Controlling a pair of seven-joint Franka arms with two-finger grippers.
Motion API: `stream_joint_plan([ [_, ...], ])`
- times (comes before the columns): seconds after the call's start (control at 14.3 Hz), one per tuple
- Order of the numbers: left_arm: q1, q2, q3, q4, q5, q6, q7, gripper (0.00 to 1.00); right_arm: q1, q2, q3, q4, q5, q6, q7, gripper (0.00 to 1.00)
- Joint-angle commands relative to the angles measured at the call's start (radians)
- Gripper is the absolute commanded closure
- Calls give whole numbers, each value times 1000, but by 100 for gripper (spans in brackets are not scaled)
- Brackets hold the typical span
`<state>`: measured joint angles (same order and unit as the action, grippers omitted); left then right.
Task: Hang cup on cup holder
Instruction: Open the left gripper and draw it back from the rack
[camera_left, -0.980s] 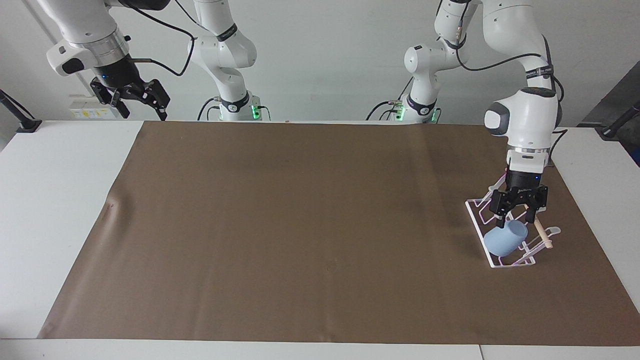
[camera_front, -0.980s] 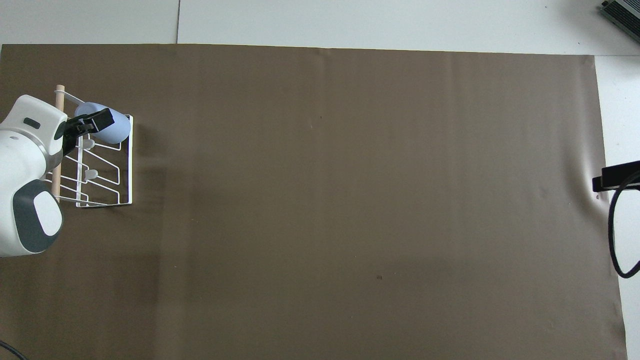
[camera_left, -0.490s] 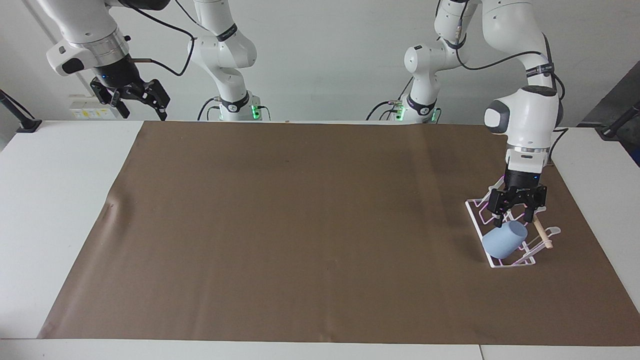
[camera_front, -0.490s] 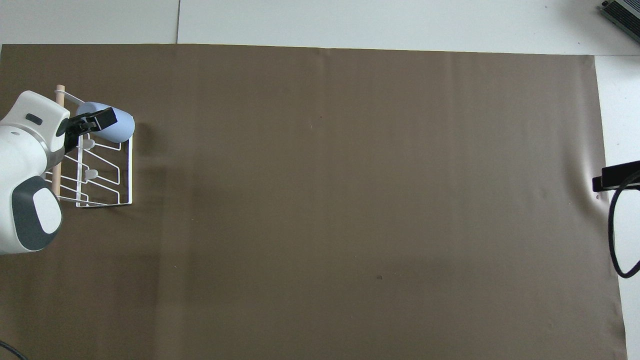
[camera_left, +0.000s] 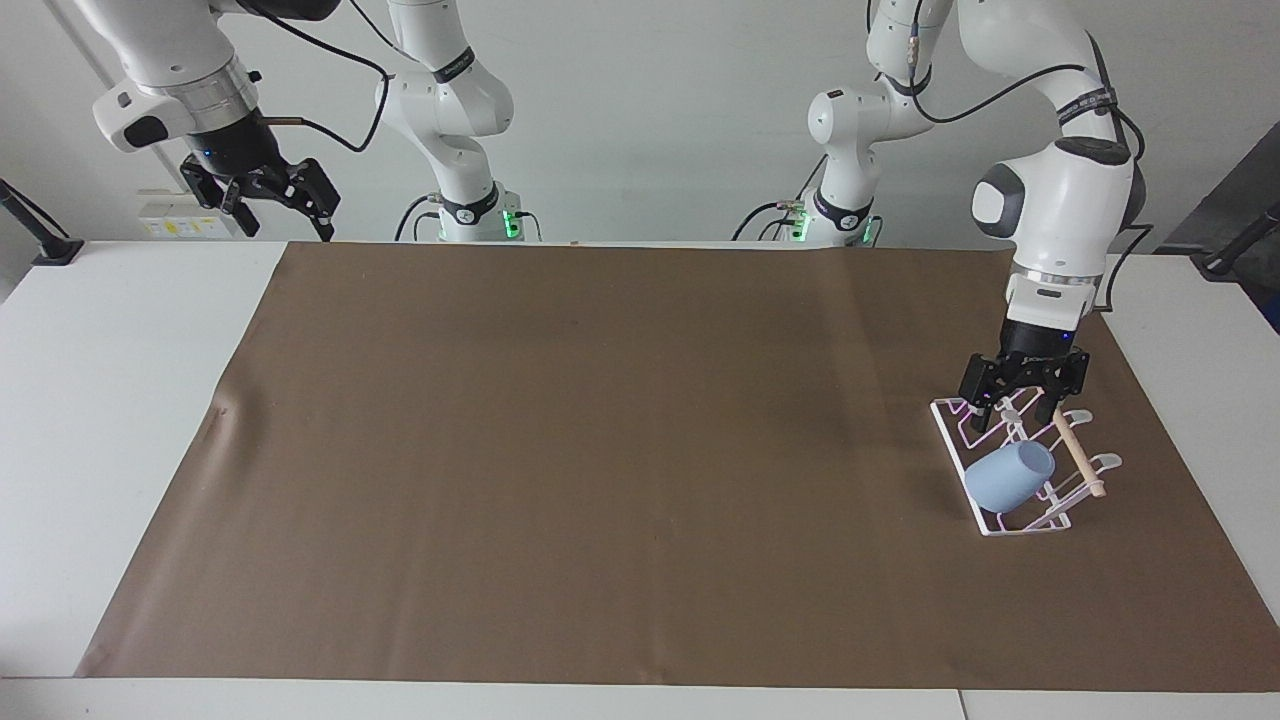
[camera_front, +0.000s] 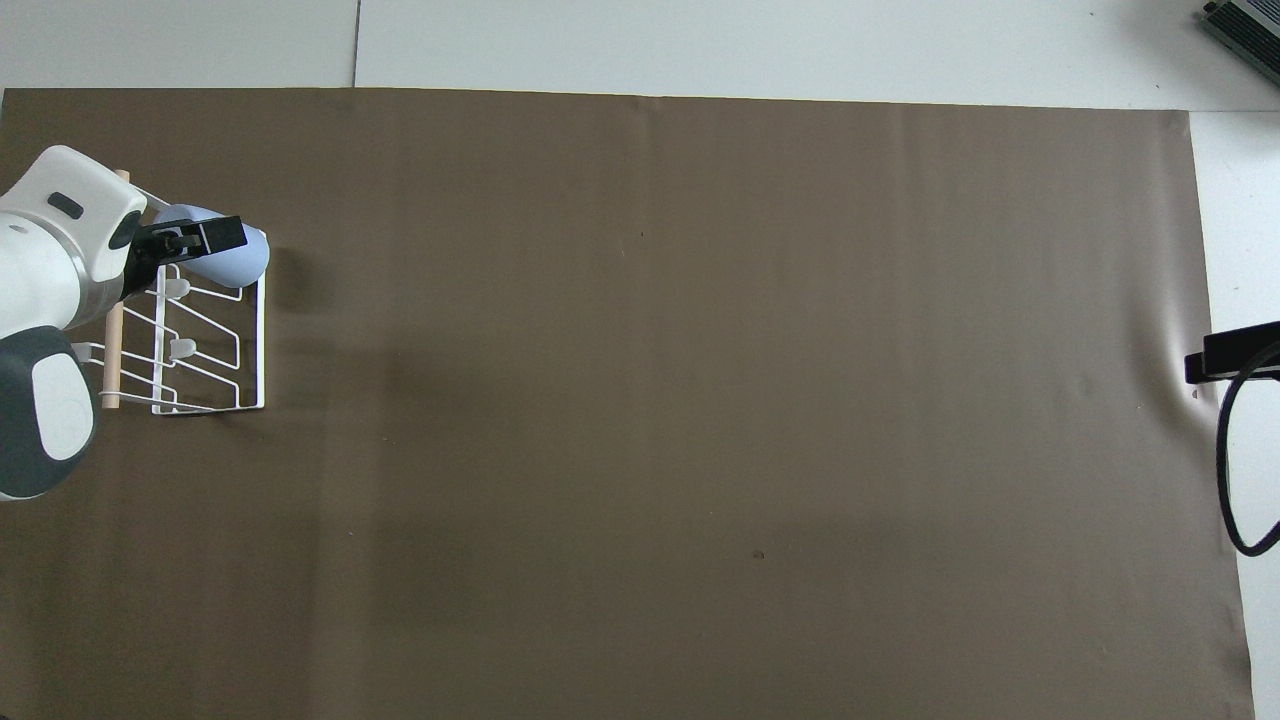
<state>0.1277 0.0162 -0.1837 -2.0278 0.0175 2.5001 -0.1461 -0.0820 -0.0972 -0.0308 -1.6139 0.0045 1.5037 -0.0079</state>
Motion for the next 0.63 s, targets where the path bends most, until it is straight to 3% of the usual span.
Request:
stream_joint_plan([
  [0.0,-42,-30,9,89,22,-201,8,0,-5,-25,0,-32,15,26,17,0],
  [0.56,-79,-87,-16,213,21,-515,49,0,-5,-25,0,-35,15,26,16,0],
])
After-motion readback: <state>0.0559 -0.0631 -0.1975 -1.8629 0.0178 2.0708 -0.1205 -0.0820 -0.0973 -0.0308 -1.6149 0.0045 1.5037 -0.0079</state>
